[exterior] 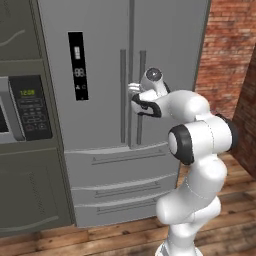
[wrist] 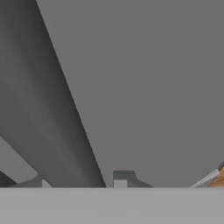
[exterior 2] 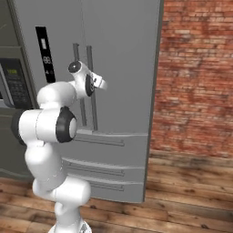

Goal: Take the cake and cupcake from the fridge and place them on the empty tray on the dining counter.

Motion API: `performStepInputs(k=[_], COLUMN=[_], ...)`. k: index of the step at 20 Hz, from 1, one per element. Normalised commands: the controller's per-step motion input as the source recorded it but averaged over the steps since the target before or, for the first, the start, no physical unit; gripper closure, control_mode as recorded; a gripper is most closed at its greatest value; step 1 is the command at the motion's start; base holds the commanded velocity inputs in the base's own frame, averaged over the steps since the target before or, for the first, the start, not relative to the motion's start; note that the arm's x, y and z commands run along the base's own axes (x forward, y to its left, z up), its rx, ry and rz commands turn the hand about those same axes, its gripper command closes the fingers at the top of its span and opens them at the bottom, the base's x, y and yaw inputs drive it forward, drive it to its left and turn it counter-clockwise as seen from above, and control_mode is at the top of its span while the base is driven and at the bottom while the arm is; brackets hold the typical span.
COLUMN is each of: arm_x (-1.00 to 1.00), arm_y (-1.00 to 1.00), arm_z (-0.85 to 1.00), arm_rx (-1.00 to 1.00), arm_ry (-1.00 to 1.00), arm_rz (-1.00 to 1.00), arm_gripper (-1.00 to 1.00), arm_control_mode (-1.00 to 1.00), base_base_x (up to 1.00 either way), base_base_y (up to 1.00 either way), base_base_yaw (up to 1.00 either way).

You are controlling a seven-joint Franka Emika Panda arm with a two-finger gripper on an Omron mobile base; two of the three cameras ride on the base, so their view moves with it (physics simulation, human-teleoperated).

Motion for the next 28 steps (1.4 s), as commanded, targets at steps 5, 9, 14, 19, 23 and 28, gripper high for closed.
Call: performStepInputs(k=[5,9,14,19,23,28], arm_x=[-1.00,-1.00,-0.87,-0.60,-0.96,-1.00], arm_y=[-1.00,-1.00,-1.00,-0.04,0.03,-0.11], arm_z=[0.00,0.06,0.31,0.83,1.00,1.00], arm_rx=[0.21,0.24,0.29,0.01,-0.06,-0.01], arm_ry=[-0.35,-0.45,-0.35,-0.06,0.00,0.00], arm_rz=[0.00,0.00,0.00,-0.01,-0.07,-0.17], arm_gripper=[1.00,1.00,1.00,1.00,1.00,1.00], arm_control_mode=[-1.00,-1.00,-1.00,-1.00,-1.00,-1.00], base_base_x=[0.00,0.00,0.00,0.00,0.00,0.00], base_base_y=[0.00,0.00,0.00,0.00,0.00,0.00], base_base_yaw=[0.00,0.00,0.00,0.00,0.00,0.00])
